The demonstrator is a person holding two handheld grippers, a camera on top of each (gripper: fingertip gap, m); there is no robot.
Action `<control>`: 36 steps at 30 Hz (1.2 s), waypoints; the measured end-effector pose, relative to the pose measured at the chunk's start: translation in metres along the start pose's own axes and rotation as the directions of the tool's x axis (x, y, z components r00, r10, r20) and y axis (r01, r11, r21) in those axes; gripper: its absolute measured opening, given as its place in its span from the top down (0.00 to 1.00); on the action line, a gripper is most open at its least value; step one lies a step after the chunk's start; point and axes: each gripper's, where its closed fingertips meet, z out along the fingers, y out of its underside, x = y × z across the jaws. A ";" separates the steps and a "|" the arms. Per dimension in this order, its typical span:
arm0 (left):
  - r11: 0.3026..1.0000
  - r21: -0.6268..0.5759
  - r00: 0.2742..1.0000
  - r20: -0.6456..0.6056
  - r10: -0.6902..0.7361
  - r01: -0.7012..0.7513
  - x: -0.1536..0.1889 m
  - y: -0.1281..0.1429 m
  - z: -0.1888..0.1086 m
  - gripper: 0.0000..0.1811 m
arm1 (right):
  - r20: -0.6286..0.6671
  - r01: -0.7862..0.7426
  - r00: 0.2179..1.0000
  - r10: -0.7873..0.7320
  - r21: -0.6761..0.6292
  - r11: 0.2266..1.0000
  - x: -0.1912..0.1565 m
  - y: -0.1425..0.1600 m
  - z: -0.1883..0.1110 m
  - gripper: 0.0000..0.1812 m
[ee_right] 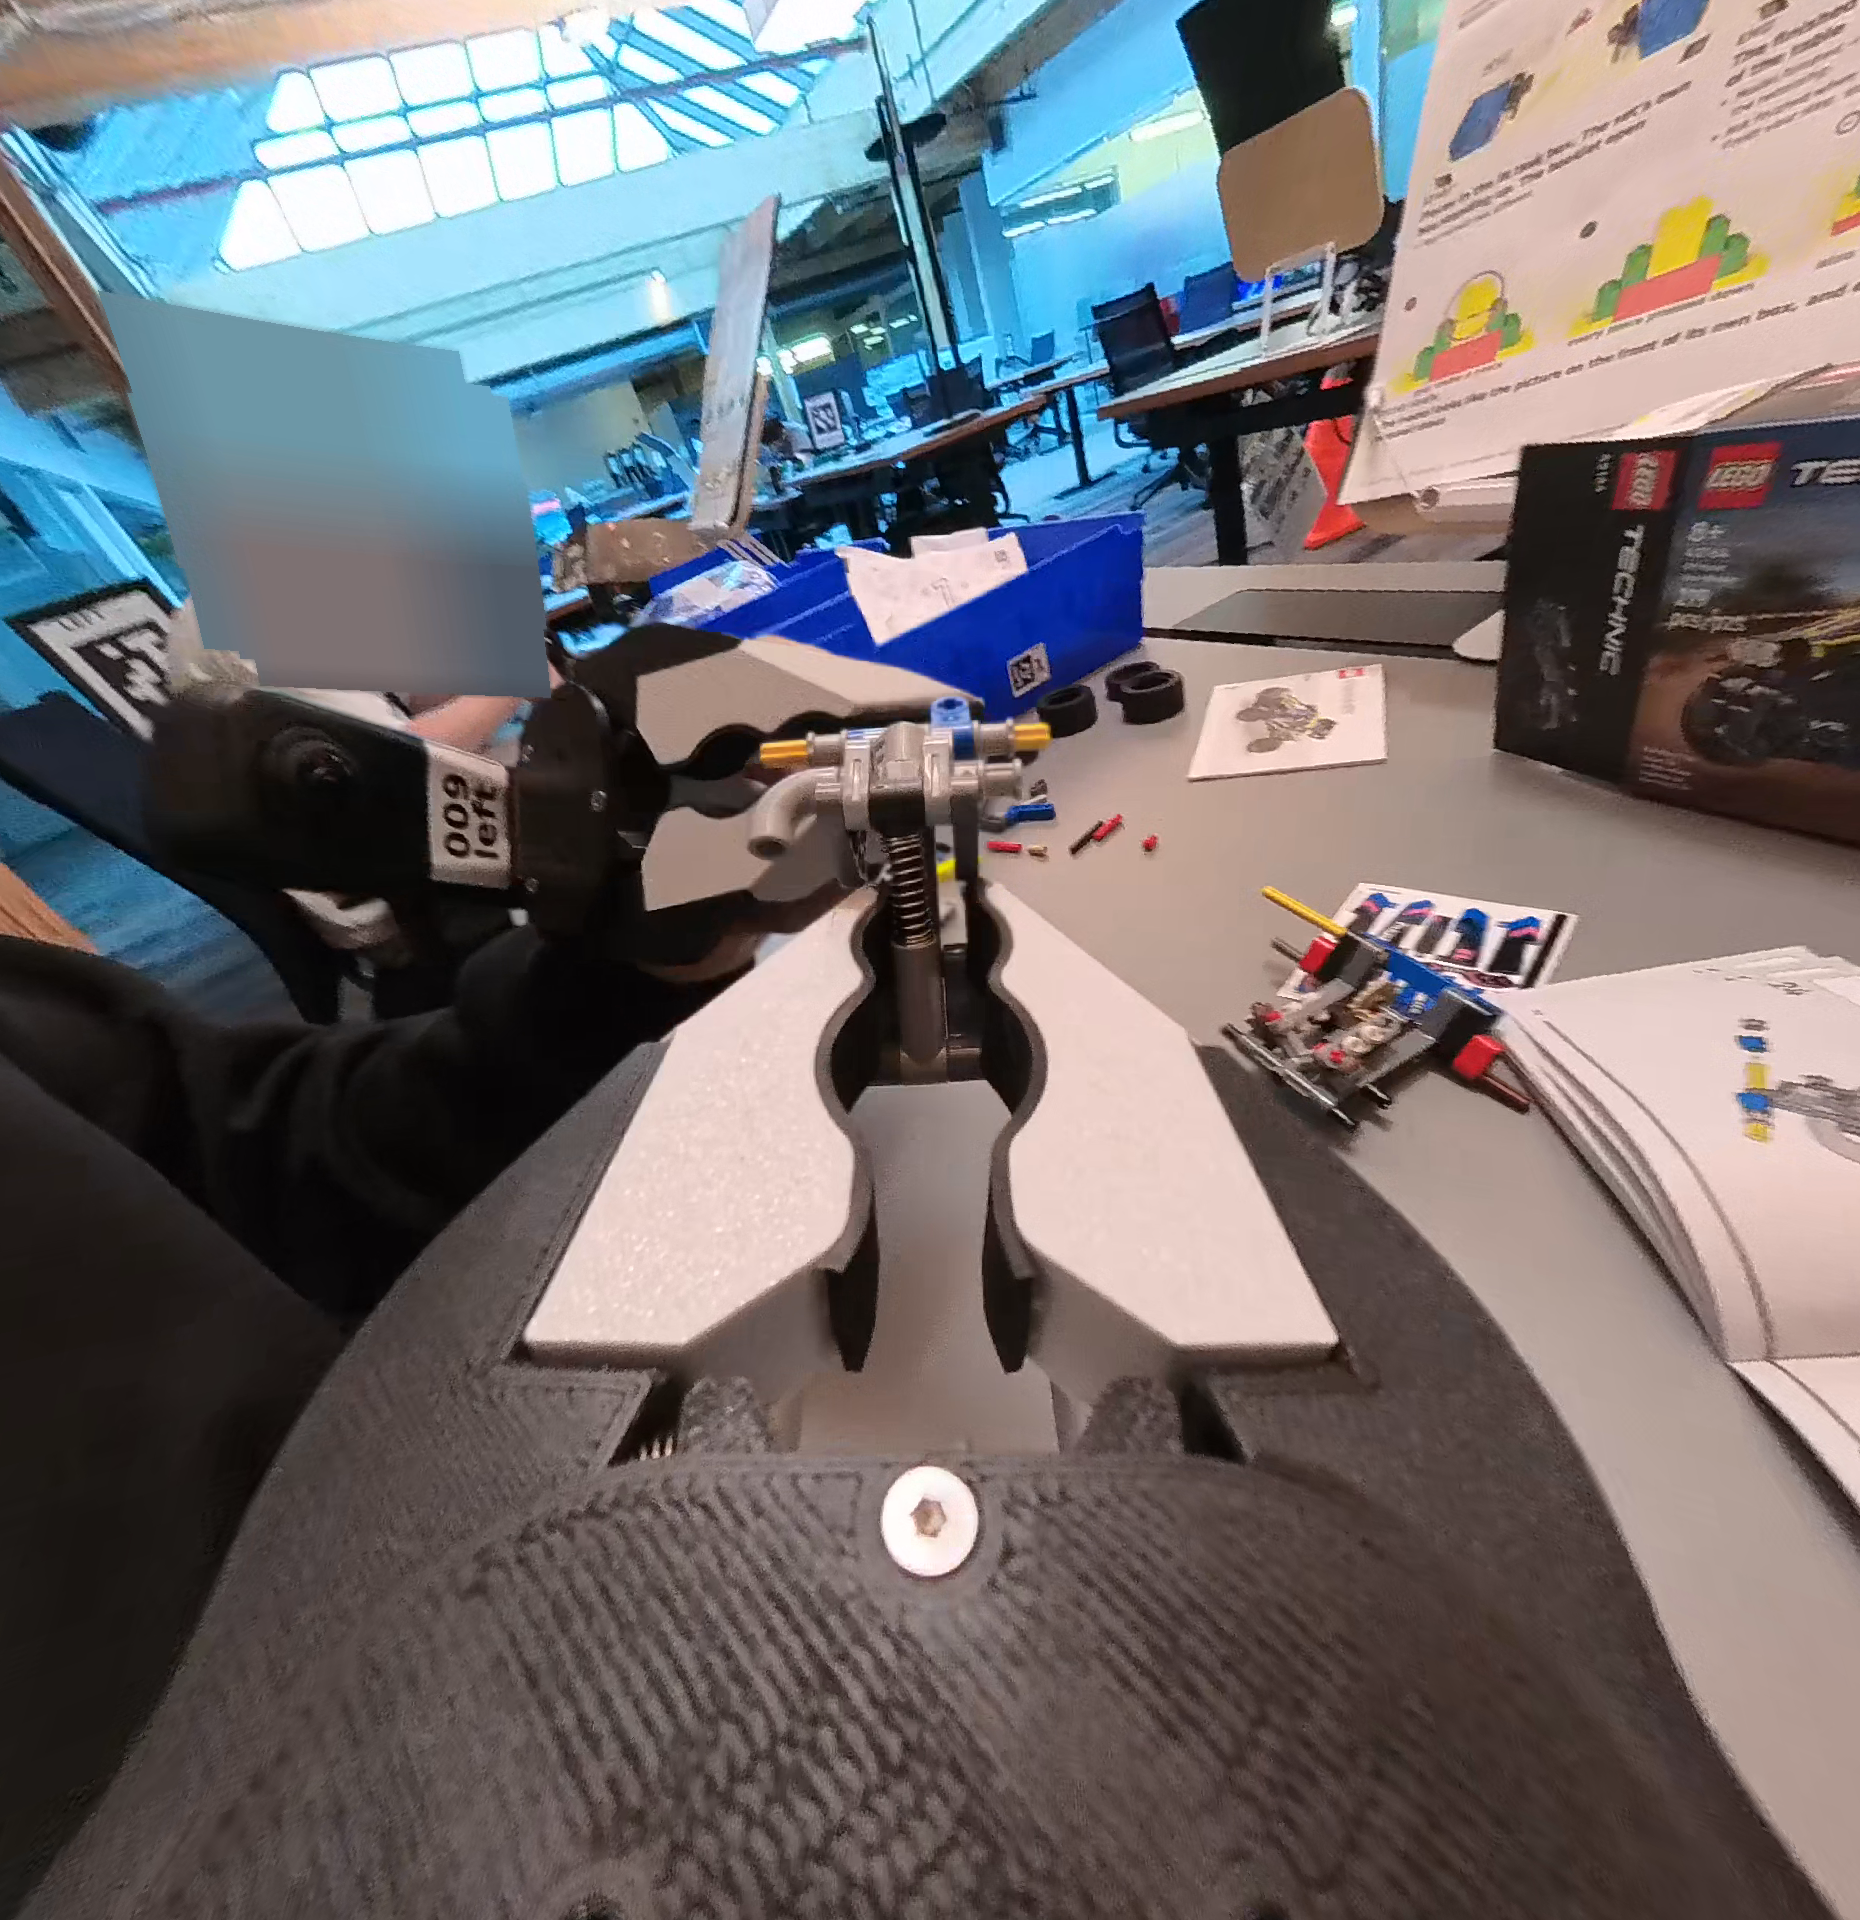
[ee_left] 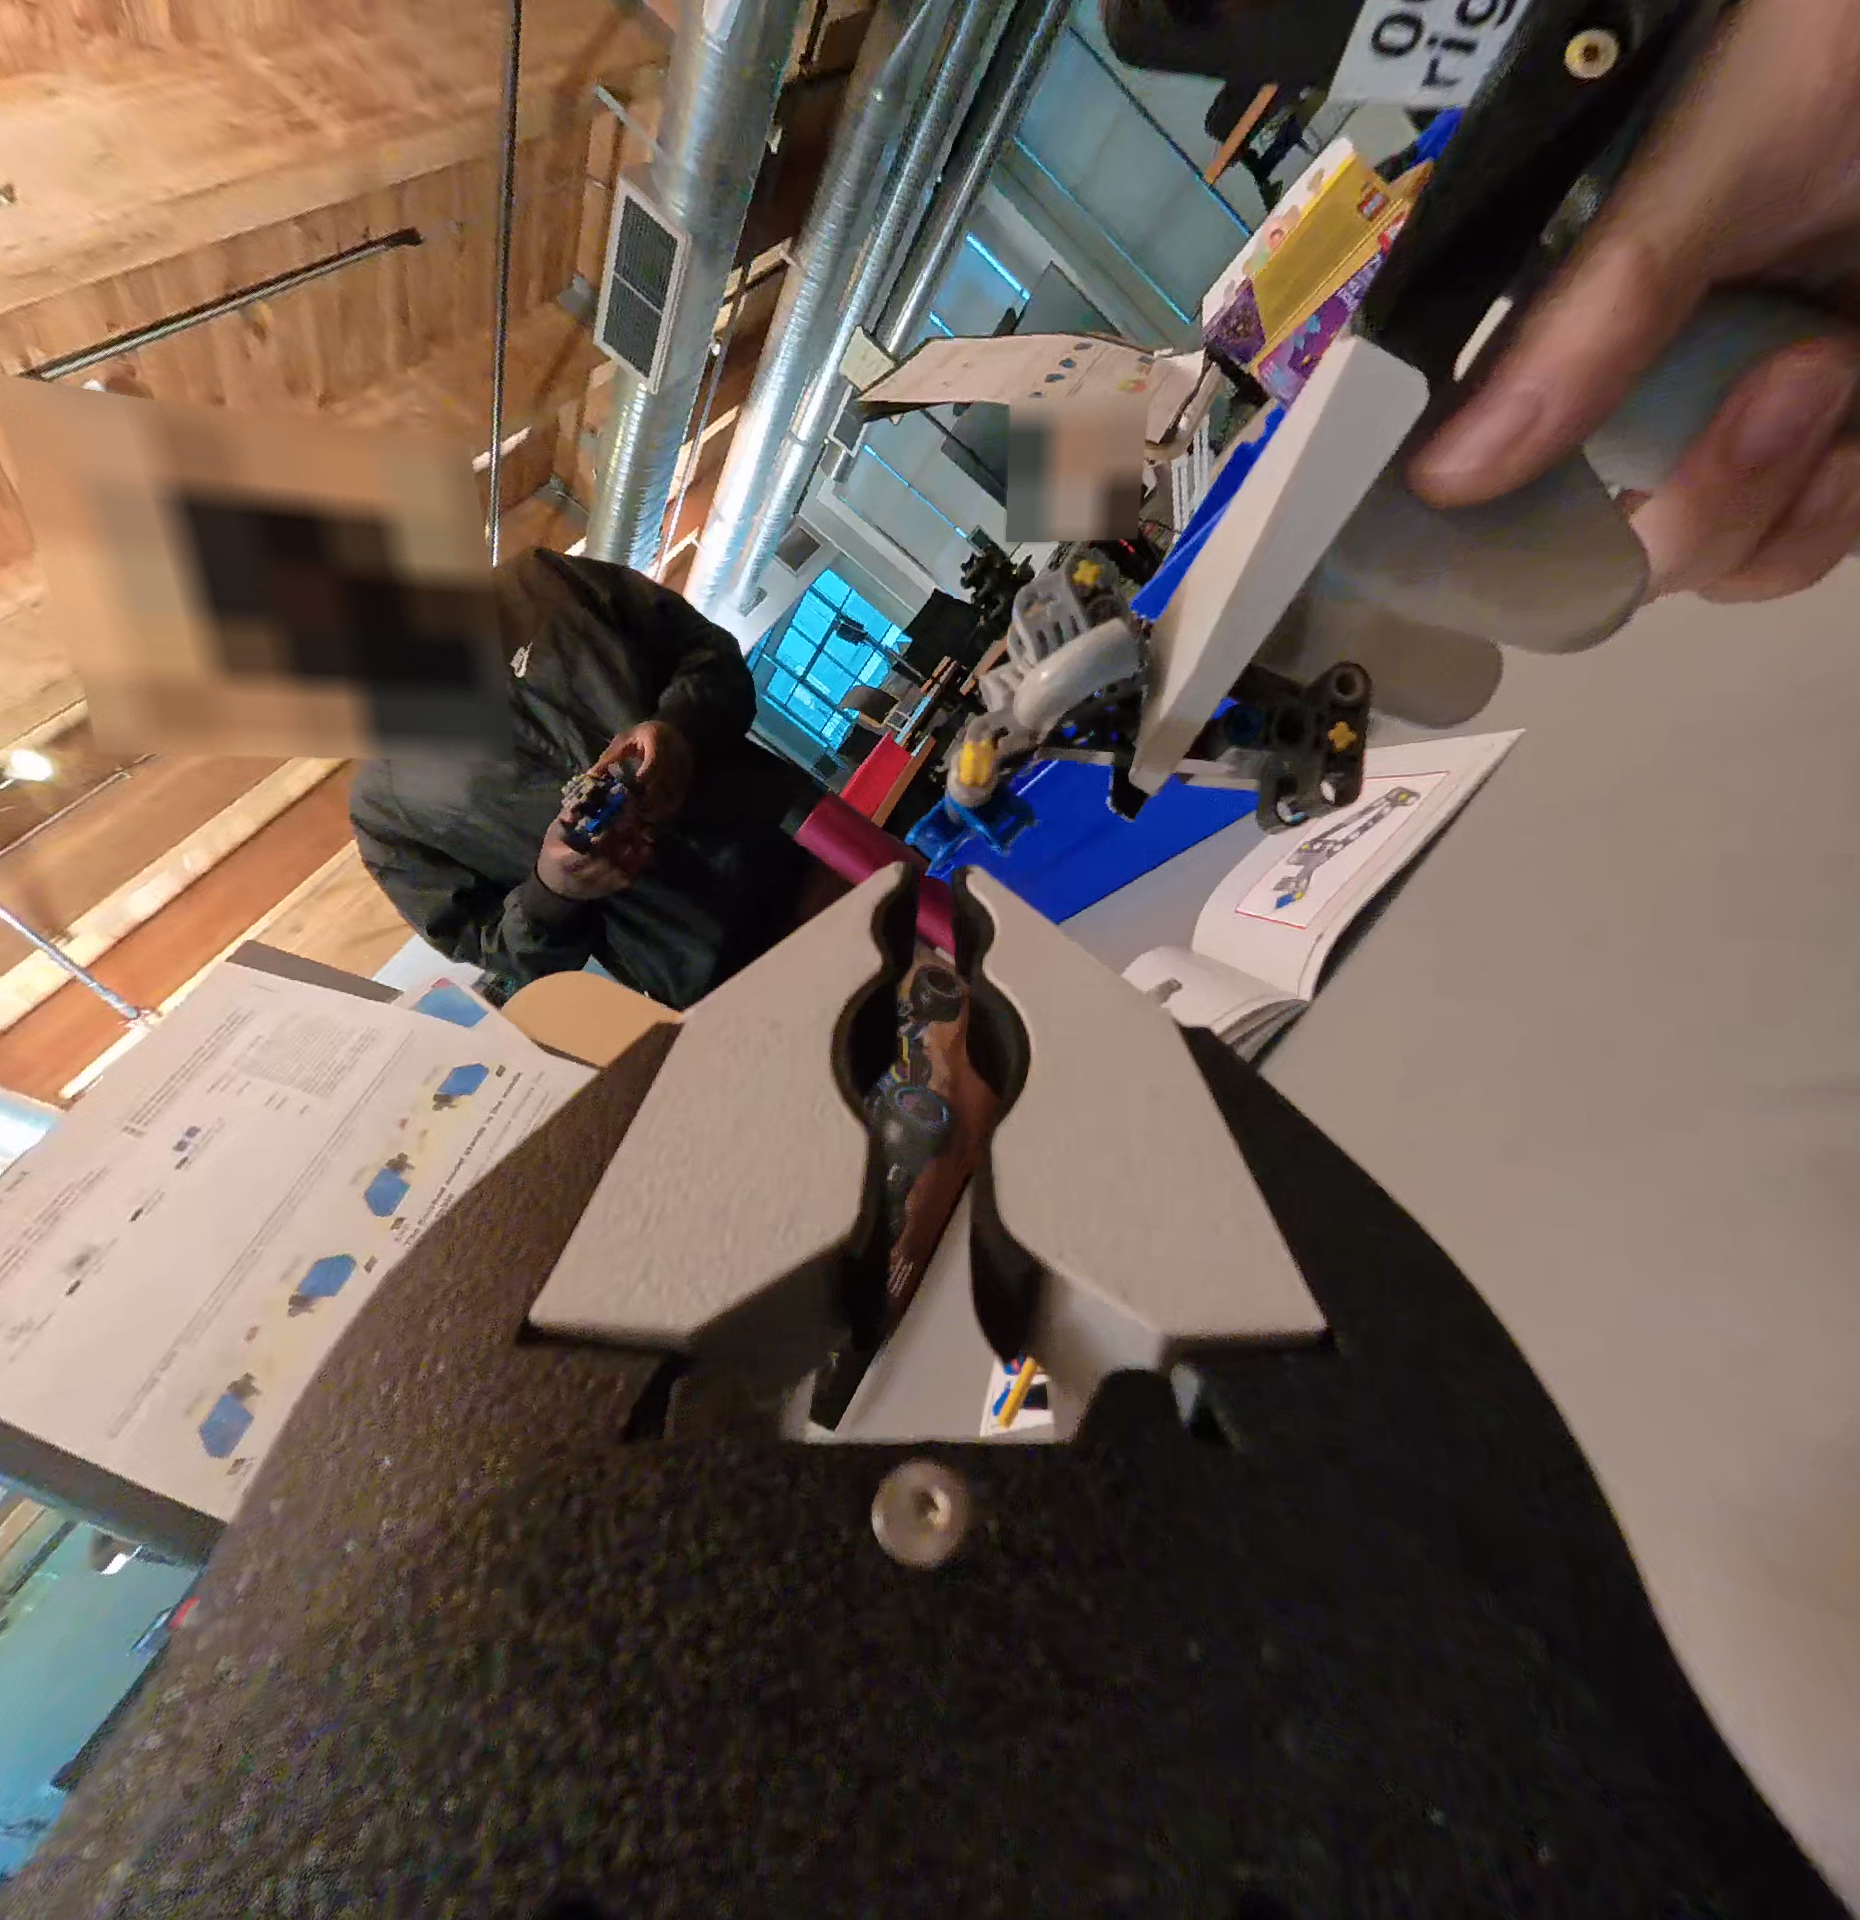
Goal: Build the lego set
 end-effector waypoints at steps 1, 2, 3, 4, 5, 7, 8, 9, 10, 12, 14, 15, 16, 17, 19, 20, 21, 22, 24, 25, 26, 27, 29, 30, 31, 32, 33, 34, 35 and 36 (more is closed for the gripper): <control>1.000 -0.004 1.000 -0.010 0.000 0.000 0.001 0.001 0.000 0.99 | -0.020 0.025 0.999 -0.025 -0.013 1.000 0.002 0.001 0.000 0.94; 1.000 -0.017 1.000 -0.020 -0.005 0.004 0.000 0.004 -0.001 0.99 | -0.050 0.066 0.997 -0.067 -0.022 0.998 0.006 0.002 -0.001 0.94; 0.999 -0.035 0.999 -0.030 -0.021 0.020 -0.002 0.008 -0.003 0.99 | -0.100 0.128 0.986 -0.131 -0.038 0.991 0.011 0.002 -0.002 0.94; 0.997 -0.049 0.998 -0.045 -0.054 0.052 -0.005 0.009 -0.005 0.99 | -0.163 0.211 0.962 -0.220 -0.072 0.975 0.019 0.003 -0.004 0.94; 0.994 -0.051 0.993 -0.058 -0.102 0.099 -0.008 0.008 -0.007 1.00 | -0.218 0.309 0.920 -0.325 -0.107 0.945 0.025 0.002 -0.006 0.94; 0.977 -0.033 0.972 -0.098 -0.213 0.211 -0.011 -0.001 -0.010 1.00 | -0.291 0.479 0.809 -0.511 -0.178 0.860 0.031 0.000 -0.008 0.94; 0.966 -0.038 0.955 -0.141 -0.260 0.257 -0.007 -0.005 -0.010 1.00 | -0.318 0.533 0.754 -0.575 -0.215 0.818 0.034 0.000 -0.008 0.94; 0.956 -0.060 0.940 -0.172 -0.294 0.288 -0.003 -0.007 -0.009 1.00 | -0.323 0.575 0.712 -0.623 -0.240 0.782 0.034 0.001 -0.006 0.94; 0.952 -0.084 0.935 -0.182 -0.306 0.295 0.000 -0.005 -0.008 1.00 | -0.312 0.617 0.677 -0.667 -0.254 0.745 0.031 0.002 -0.003 0.94; 0.957 -0.104 0.942 -0.175 -0.287 0.272 0.003 -0.002 -0.006 1.00 | -0.307 0.675 0.602 -0.737 -0.297 0.676 0.029 0.005 0.000 0.94; 0.955 -0.132 0.942 -0.179 -0.285 0.264 0.007 0.003 -0.004 1.00 | -0.292 0.702 0.555 -0.779 -0.338 0.627 0.028 0.008 0.003 0.94; 0.954 -0.144 0.941 -0.176 -0.288 0.264 0.008 0.006 -0.003 1.00 | -0.294 0.715 0.539 -0.789 -0.336 0.613 0.026 0.006 0.003 0.94; 0.952 -0.152 0.941 -0.171 -0.291 0.267 0.008 0.008 -0.003 1.00 | -0.299 0.721 0.535 -0.790 -0.326 0.612 0.024 0.003 0.004 0.94; 0.951 -0.154 0.941 -0.171 -0.293 0.268 0.008 0.010 -0.003 1.00 | -0.290 0.714 0.545 -0.786 -0.331 0.617 0.024 0.004 0.004 0.94; 0.954 -0.121 0.942 -0.167 -0.292 0.275 0.006 0.006 -0.003 1.00 | -0.296 0.703 0.550 -0.781 -0.339 0.625 0.028 0.004 0.002 0.94; 0.953 -0.098 0.941 -0.155 -0.301 0.288 0.003 0.004 -0.004 1.00 | -0.305 0.692 0.560 -0.771 -0.339 0.637 0.031 0.005 0.001 0.94; 0.946 -0.085 0.935 -0.147 -0.322 0.313 0.000 0.002 -0.004 1.00 | -0.307 0.675 0.585 -0.751 -0.329 0.660 0.032 0.006 0.000 0.94; 0.934 -0.090 0.922 -0.149 -0.357 0.347 0.000 0.003 -0.004 1.00 | -0.313 0.658 0.614 -0.724 -0.303 0.689 0.033 0.006 -0.001 0.94; 0.901 -0.134 0.885 -0.172 -0.432 0.414 0.006 0.012 -0.002 1.00 | -0.305 0.620 0.688 -0.658 -0.222 0.752 0.029 0.004 -0.002 0.94; 0.891 -0.149 0.873 -0.185 -0.451 0.429 0.010 0.016 -0.001 1.00 | -0.280 0.589 0.736 -0.617 -0.185 0.787 0.026 0.004 -0.001 0.94; 0.893 -0.143 0.872 -0.197 -0.447 0.426 0.012 0.017 -0.001 0.98 | -0.268 0.567 0.764 -0.586 -0.155 0.809 0.024 0.003 -0.001 0.94; 0.904 -0.116 0.881 -0.204 -0.426 0.410 0.013 0.014 -0.001 0.97 | -0.280 0.560 0.769 -0.575 -0.139 0.817 0.025 0.001 -0.003 0.94; 0.917 -0.081 0.901 -0.167 -0.400 0.392 0.007 0.009 -0.001 0.98 | -0.290 0.557 0.762 -0.579 -0.165 0.814 0.030 0.003 -0.005 0.94; 0.914 -0.088 0.904 -0.141 -0.404 0.395 0.003 0.008 0.000 0.99 | -0.284 0.560 0.756 -0.590 -0.188 0.807 0.032 0.006 -0.005 0.94; 0.906 -0.106 0.898 -0.127 -0.421 0.410 0.001 0.009 0.000 1.00 | -0.294 0.575 0.735 -0.611 -0.207 0.791 0.035 0.006 -0.006 0.94; 0.887 -0.137 0.880 -0.132 -0.457 0.441 0.003 0.009 0.001 1.00 | -0.307 0.599 0.705 -0.640 -0.226 0.768 0.036 0.006 -0.007 0.94; 0.862 -0.176 0.852 -0.153 -0.501 0.475 0.007 0.007 0.001 1.00 | -0.304 0.627 0.672 -0.675 -0.252 0.737 0.036 0.007 -0.006 0.94; 0.843 -0.201 0.830 -0.167 -0.532 0.500 0.009 0.005 0.001 1.00 | -0.303 0.660 0.626 -0.718 -0.284 0.695 0.036 0.008 -0.004 0.94; 0.833 -0.204 0.822 -0.161 -0.547 0.515 0.008 0.003 0.001 1.00 | -0.307 0.692 0.570 -0.762 -0.320 0.647 0.036 0.008 -0.003 0.94; 0.831 -0.198 0.819 -0.161 -0.551 0.520 0.008 0.001 0.001 1.00 | -0.301 0.715 0.529 -0.793 -0.345 0.608 0.035 0.009 0.000 0.94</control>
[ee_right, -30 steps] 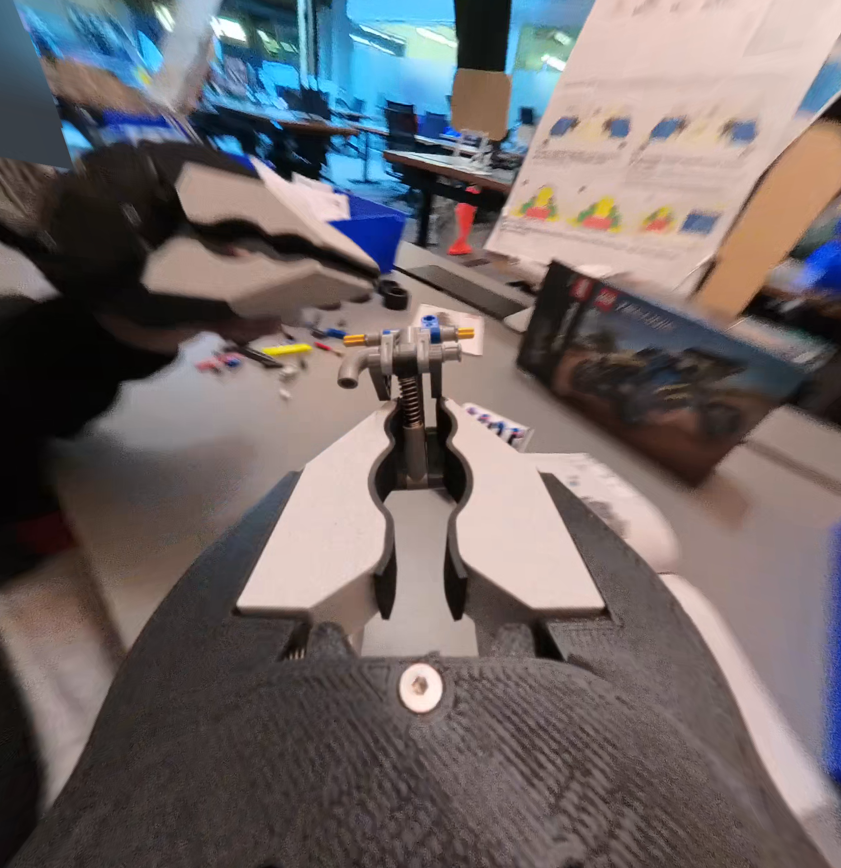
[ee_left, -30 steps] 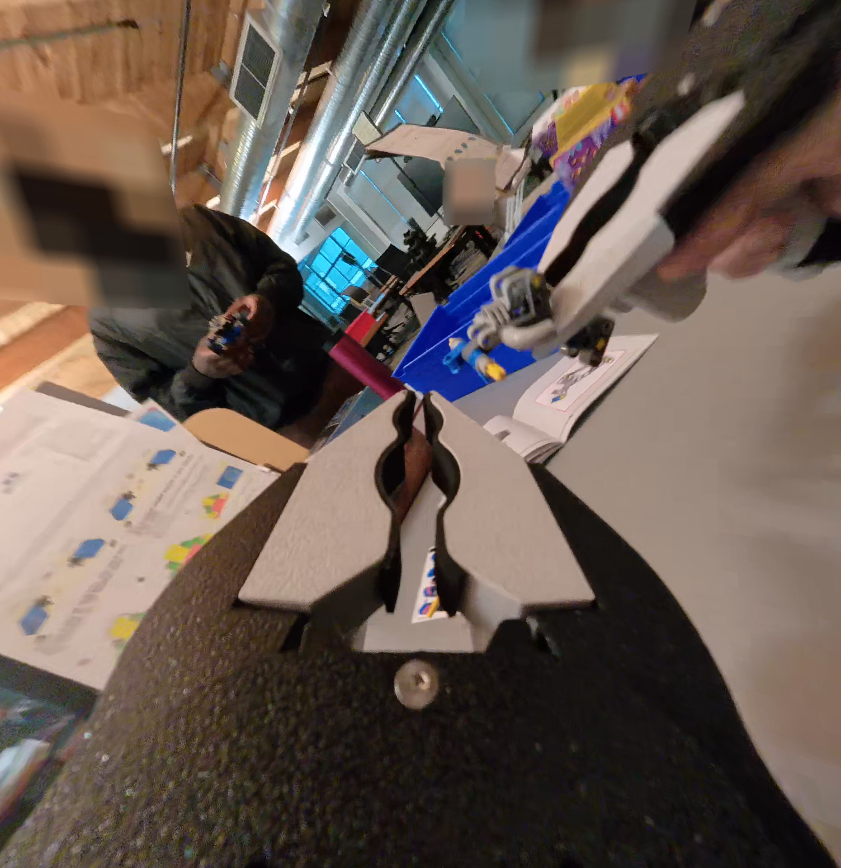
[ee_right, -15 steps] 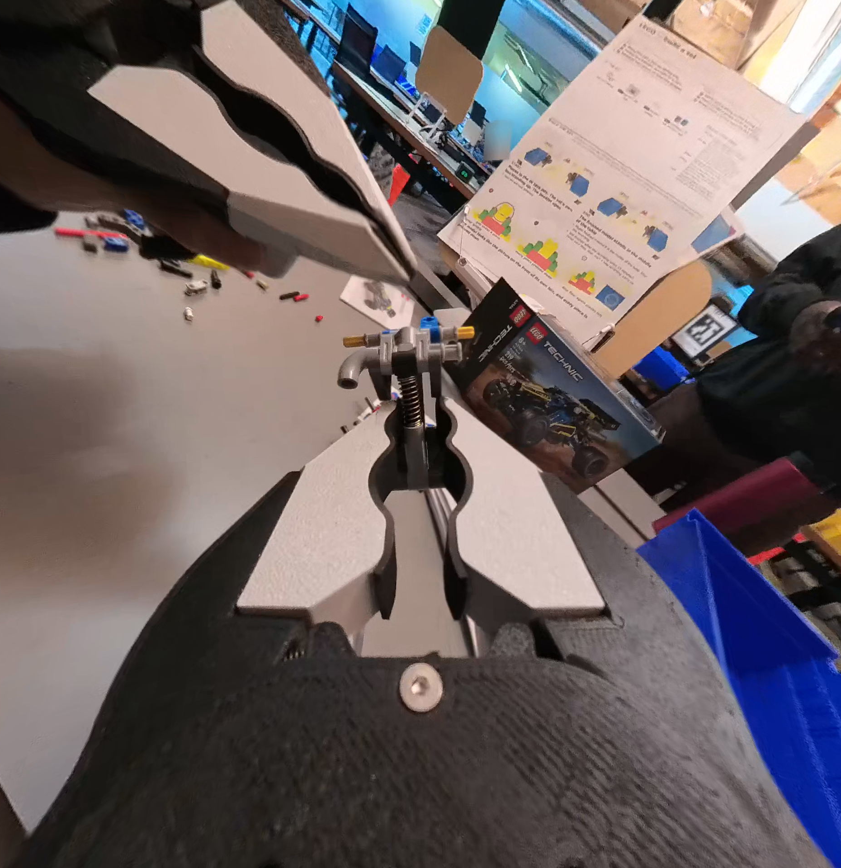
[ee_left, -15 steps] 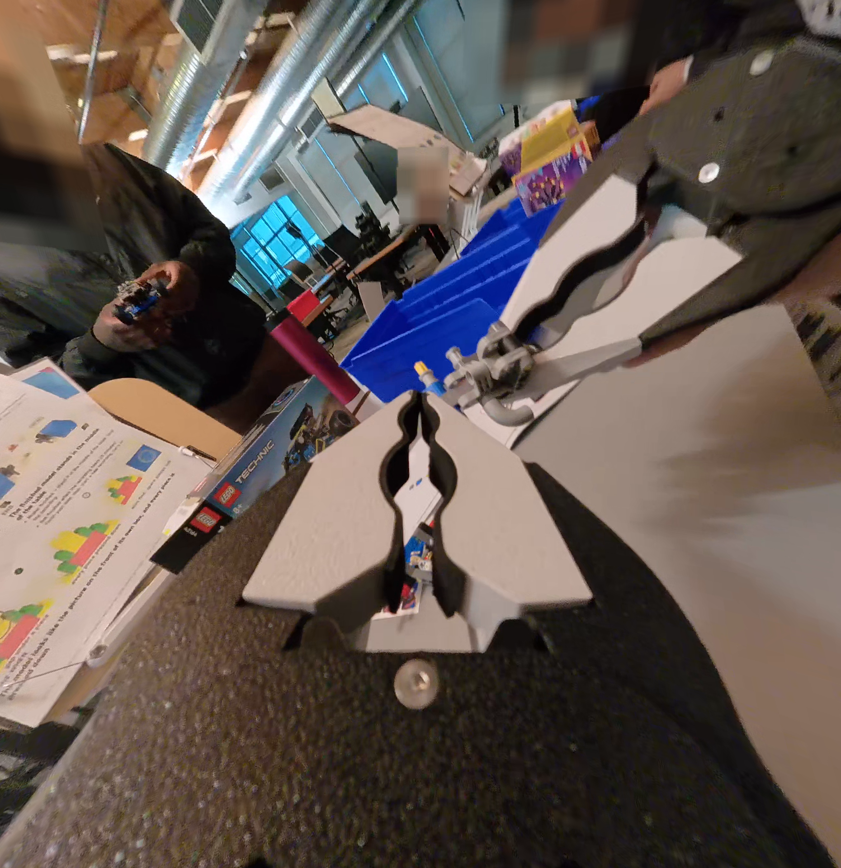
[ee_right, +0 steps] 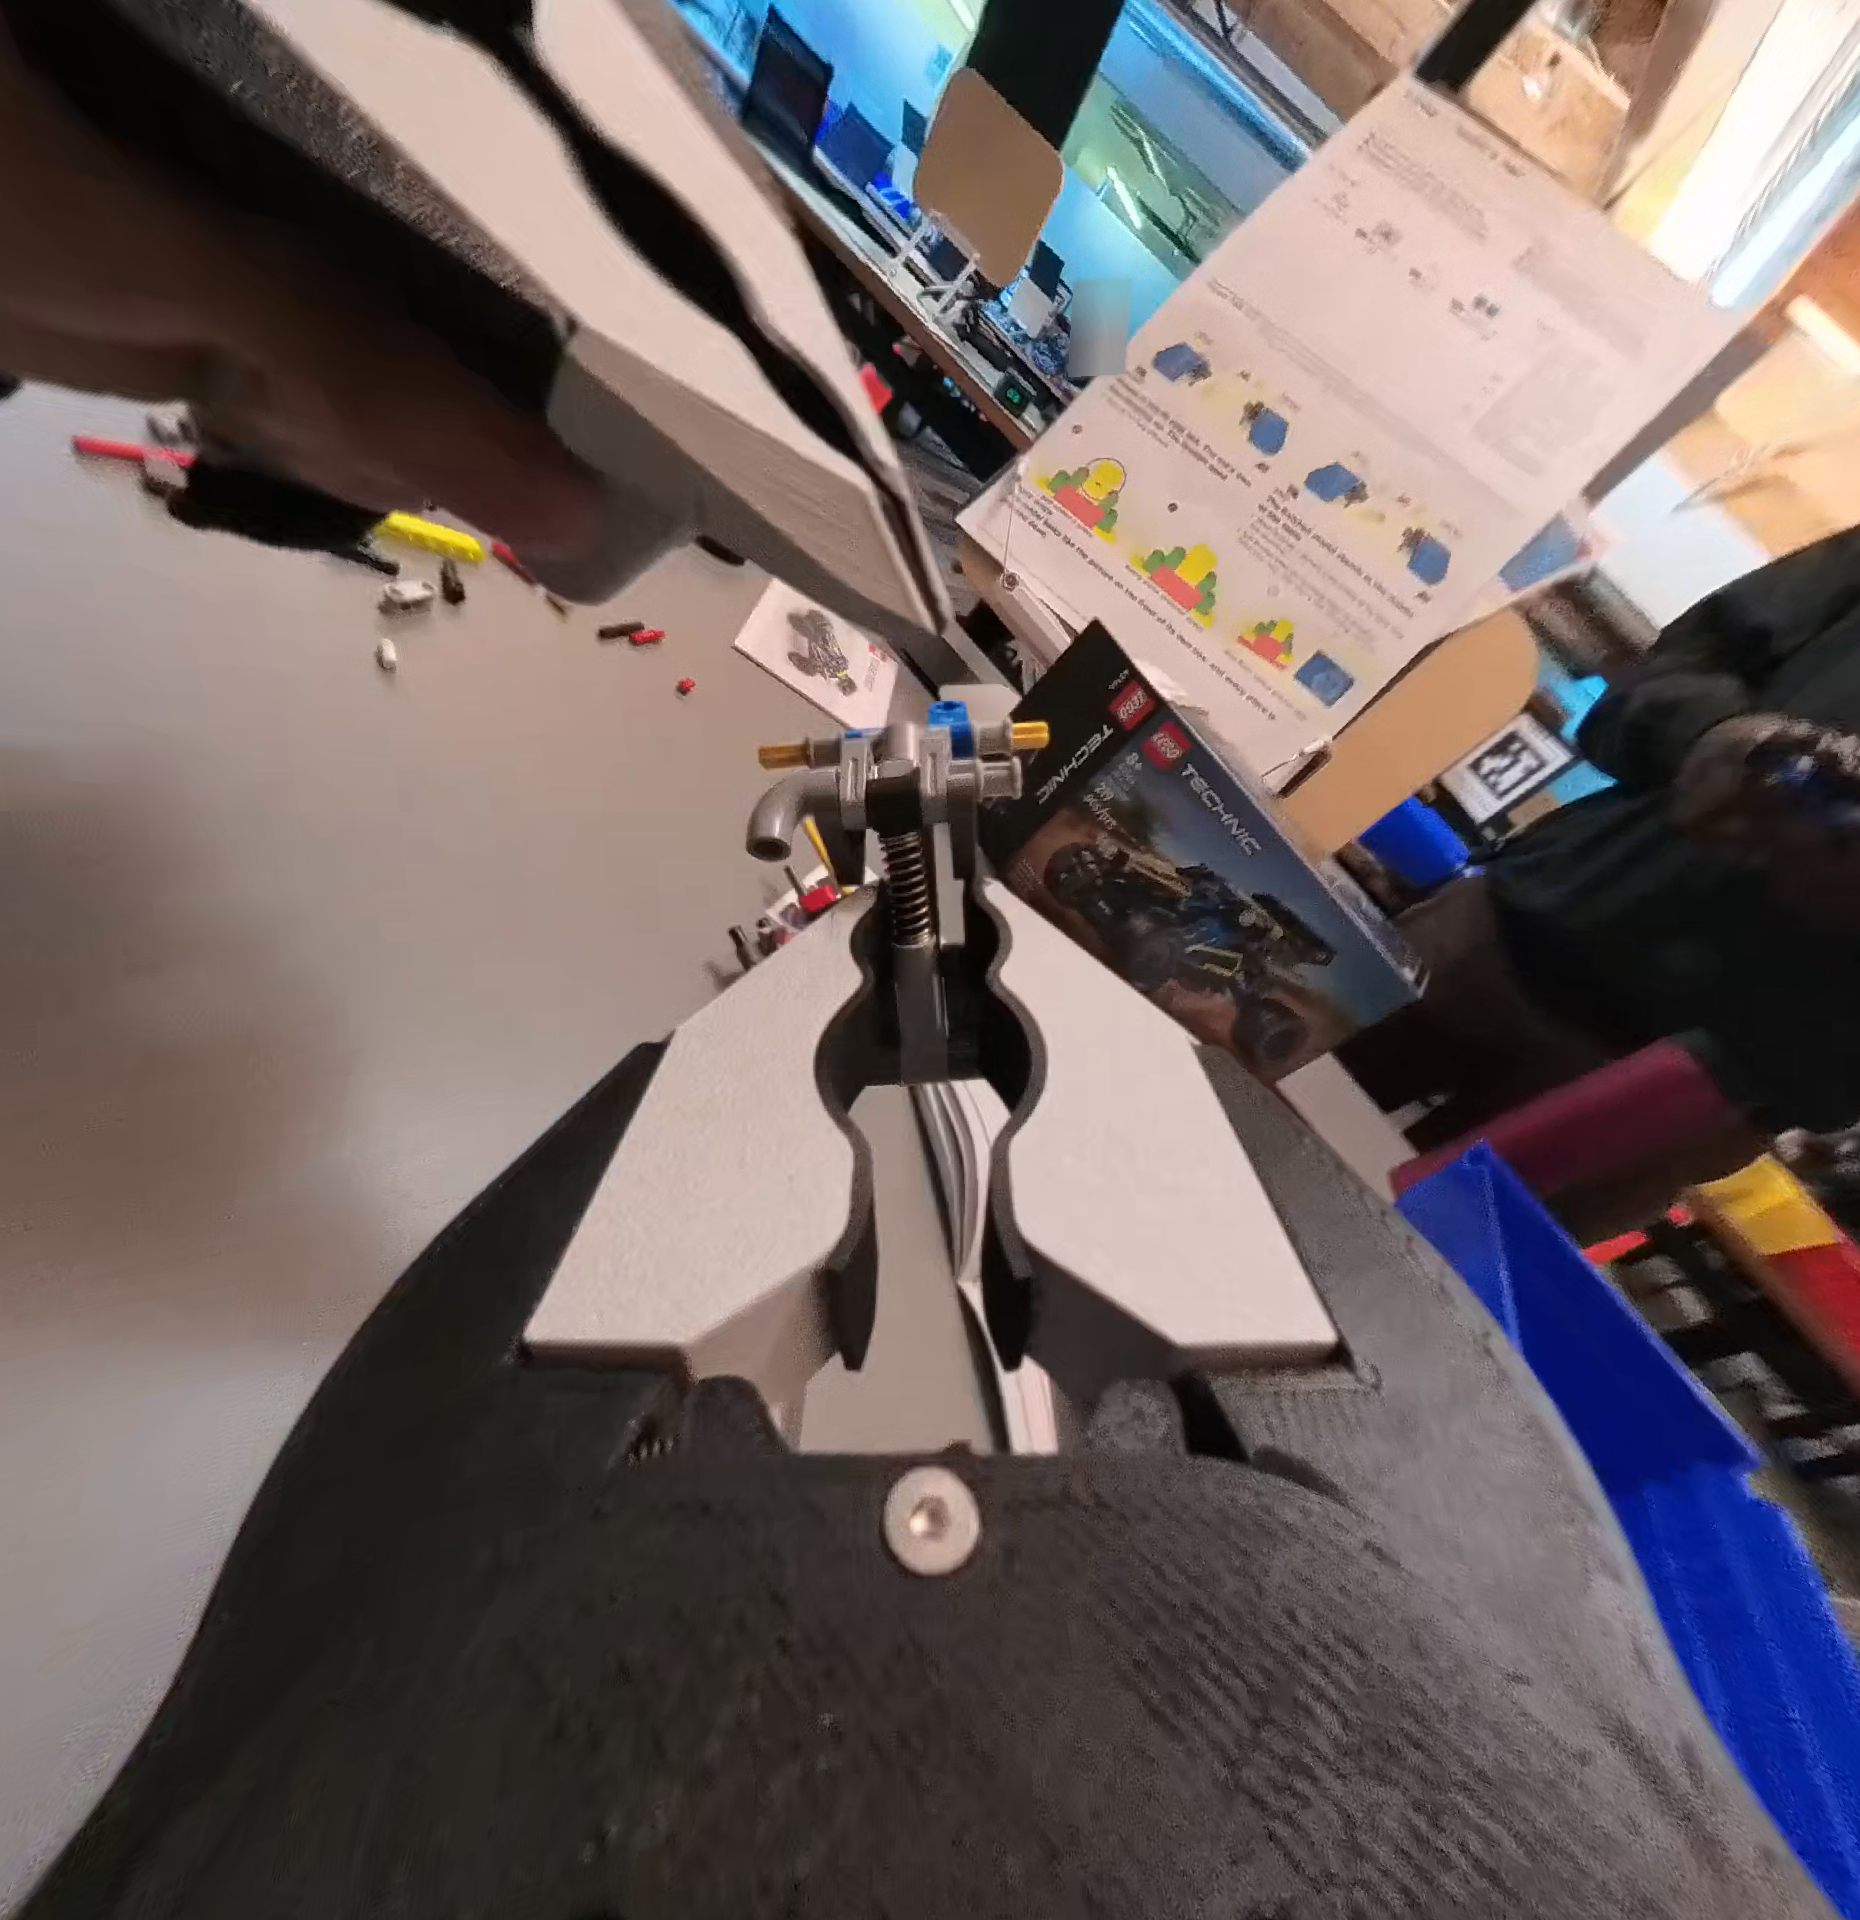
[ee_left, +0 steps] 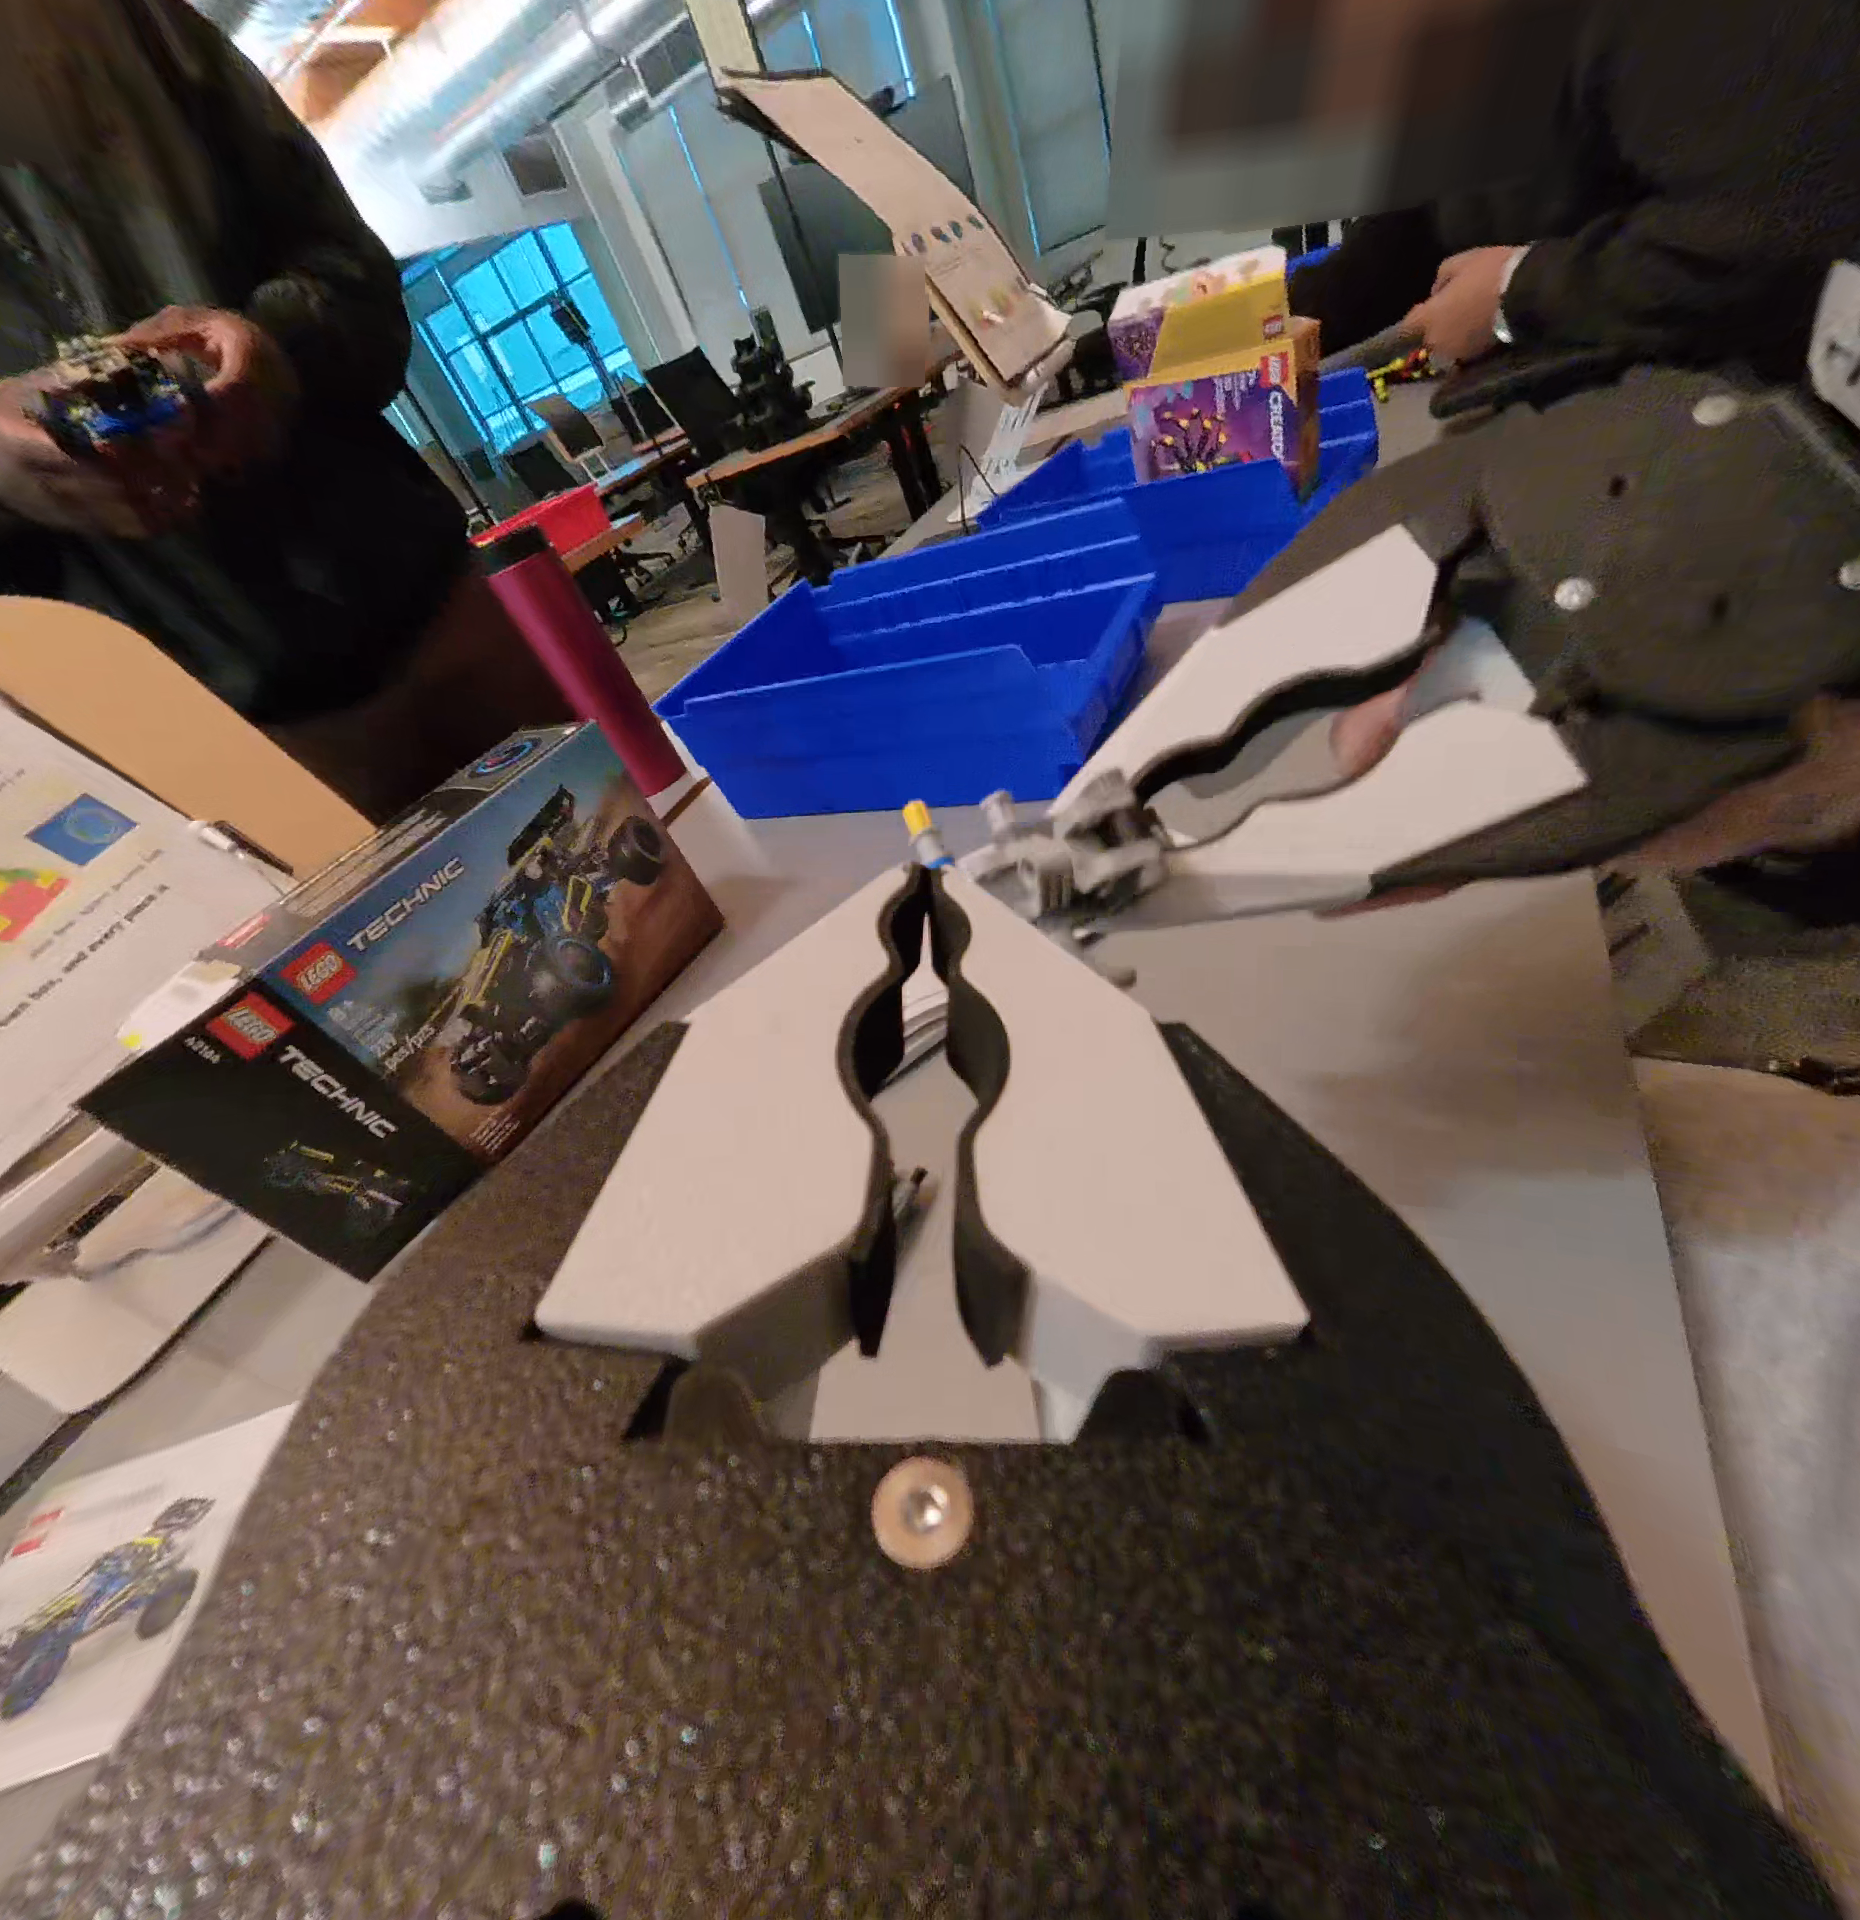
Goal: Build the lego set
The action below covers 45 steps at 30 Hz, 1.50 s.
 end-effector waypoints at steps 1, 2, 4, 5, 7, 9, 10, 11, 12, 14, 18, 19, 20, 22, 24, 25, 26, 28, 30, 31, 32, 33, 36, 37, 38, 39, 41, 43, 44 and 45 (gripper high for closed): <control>1.000 -0.002 1.000 -0.013 0.003 -0.003 0.003 0.000 0.000 1.00 | 0.000 0.027 1.000 -0.027 0.002 1.000 -0.003 -0.003 0.001 0.94; 1.000 -0.015 1.000 -0.011 0.009 -0.009 0.002 0.002 0.001 1.00 | -0.004 0.041 0.999 -0.041 0.010 0.999 -0.005 -0.006 0.002 0.94; 0.999 -0.033 1.000 0.011 0.028 -0.028 0.000 0.006 0.002 1.00 | -0.016 0.066 0.998 -0.066 0.009 0.998 -0.005 -0.010 0.003 0.94; 0.999 -0.040 0.999 0.010 0.033 -0.033 0.000 0.007 0.002 1.00 | -0.018 0.084 0.996 -0.084 -0.006 0.996 -0.005 -0.008 0.003 0.94; 0.999 -0.038 0.999 0.037 0.040 -0.038 -0.005 0.005 0.000 1.00 | -0.031 0.099 0.995 -0.099 -0.014 0.995 -0.003 -0.007 0.003 0.94; 0.999 -0.021 0.999 0.015 0.042 -0.042 -0.002 0.003 0.000 1.00 | -0.023 0.097 0.995 -0.097 -0.010 0.995 -0.004 -0.008 0.003 0.94; 0.998 -0.033 0.999 0.004 0.044 -0.044 0.000 0.006 0.002 1.00 | -0.022 0.097 0.995 -0.097 -0.004 0.995 -0.005 -0.008 0.003 0.94; 0.998 -0.041 0.999 0.016 0.052 -0.051 -0.002 0.008 0.002 1.00 | -0.012 0.095 0.995 -0.095 -0.003 0.995 -0.007 -0.008 0.003 0.94; 0.998 -0.034 0.998 0.031 0.060 -0.059 -0.004 0.007 0.001 1.00 | -0.009 0.091 0.996 -0.091 -0.001 0.996 -0.007 -0.008 0.003 0.94; 0.998 -0.023 0.998 0.024 0.058 -0.057 -0.003 0.004 0.001 1.00 | -0.015 0.079 0.997 -0.079 0.010 0.997 -0.006 -0.008 0.002 0.94; 0.999 -0.026 0.998 0.036 0.048 -0.047 -0.006 0.006 0.001 1.00 | -0.012 0.024 1.000 -0.023 0.014 1.000 -0.002 -0.006 0.001 0.94; 0.999 -0.017 0.998 0.043 0.049 -0.048 -0.008 0.004 -0.001 1.00 | -0.004 -0.014 1.000 0.014 0.018 1.000 -0.001 -0.006 0.000 0.94; 0.999 -0.009 0.998 0.041 0.048 -0.048 -0.008 0.001 -0.003 1.00 | 0.001 -0.063 0.998 0.063 0.023 0.998 0.002 -0.005 -0.001 0.94; 0.999 -0.012 0.998 0.031 0.049 -0.049 -0.008 0.002 -0.005 1.00 | 0.000 -0.174 0.985 0.174 0.051 0.983 0.010 -0.006 -0.004 0.94; 0.997 -0.045 0.998 0.004 0.057 -0.056 -0.006 0.011 -0.002 0.98 | 0.064 -0.302 0.953 0.297 0.075 0.950 0.009 -0.009 -0.006 0.94; 0.996 -0.060 0.998 -0.002 0.063 -0.063 -0.005 0.017 0.000 0.96 | 0.082 -0.359 0.932 0.353 0.092 0.929 0.010 -0.011 -0.007 0.94; 0.995 -0.067 0.997 -0.003 0.074 -0.075 -0.005 0.021 0.002 0.94 | 0.091 -0.410 0.912 0.401 0.113 0.905 0.012 -0.014 -0.008 0.94; 0.994 -0.051 0.995 0.014 0.100 -0.099 -0.004 0.023 0.007 0.90 | 0.120 -0.511 0.859 0.498 0.135 0.849 0.015 -0.017 -0.009 0.94; 0.995 0.001 0.994 0.040 0.098 -0.098 0.001 0.016 0.012 0.89 | 0.118 -0.602 0.799 0.590 0.181 0.778 0.021 -0.022 -0.009 0.94; 0.996 0.029 0.995 0.058 0.084 -0.086 0.002 0.011 0.014 0.89 | 0.135 -0.635 0.772 0.621 0.190 0.749 0.020 -0.024 -0.008 0.94; 0.996 0.051 0.995 0.084 0.062 -0.067 0.003 0.007 0.015 0.89 | 0.149 -0.656 0.755 0.639 0.184 0.732 0.018 -0.025 -0.006 0.94; 0.997 0.068 0.993 0.114 0.035 -0.043 0.001 0.003 0.015 0.90 | 0.150 -0.663 0.748 0.646 0.179 0.727 0.015 -0.025 -0.004 0.94; 0.993 0.113 0.985 0.163 -0.059 0.040 -0.004 -0.003 0.012 0.93 | 0.163 -0.667 0.745 0.647 0.196 0.718 0.011 -0.029 -0.002 0.94; 0.990 0.122 0.982 0.166 -0.091 0.072 -0.005 -0.004 0.011 0.93 | 0.166 -0.668 0.744 0.647 0.191 0.719 0.011 -0.029 -0.001 0.94; 0.988 0.128 0.979 0.168 -0.112 0.091 -0.007 -0.004 0.010 0.92 | 0.167 -0.666 0.746 0.644 0.187 0.722 0.010 -0.028 -0.001 0.94; 0.986 0.134 0.976 0.183 -0.121 0.097 -0.010 -0.004 0.009 0.94 | 0.169 -0.663 0.748 0.641 0.186 0.725 0.010 -0.028 -0.001 0.94; 0.986 0.148 0.969 0.219 -0.111 0.079 -0.017 -0.006 0.005 0.99 | 0.175 -0.663 0.748 0.640 0.185 0.725 0.009 -0.029 -0.002 0.94; 0.986 0.147 0.969 0.223 -0.111 0.079 -0.020 -0.006 0.003 1.00 | 0.167 -0.655 0.755 0.634 0.185 0.732 0.010 -0.028 -0.002 0.94; 0.986 0.146 0.969 0.218 -0.116 0.085 -0.020 -0.006 0.003 1.00 | 0.170 -0.652 0.758 0.630 0.180 0.736 0.009 -0.028 -0.001 0.94; 0.985 0.147 0.970 0.212 -0.119 0.088 -0.020 -0.006 0.003 1.00 | 0.173 -0.649 0.761 0.626 0.178 0.740 0.008 -0.028 -0.001 0.94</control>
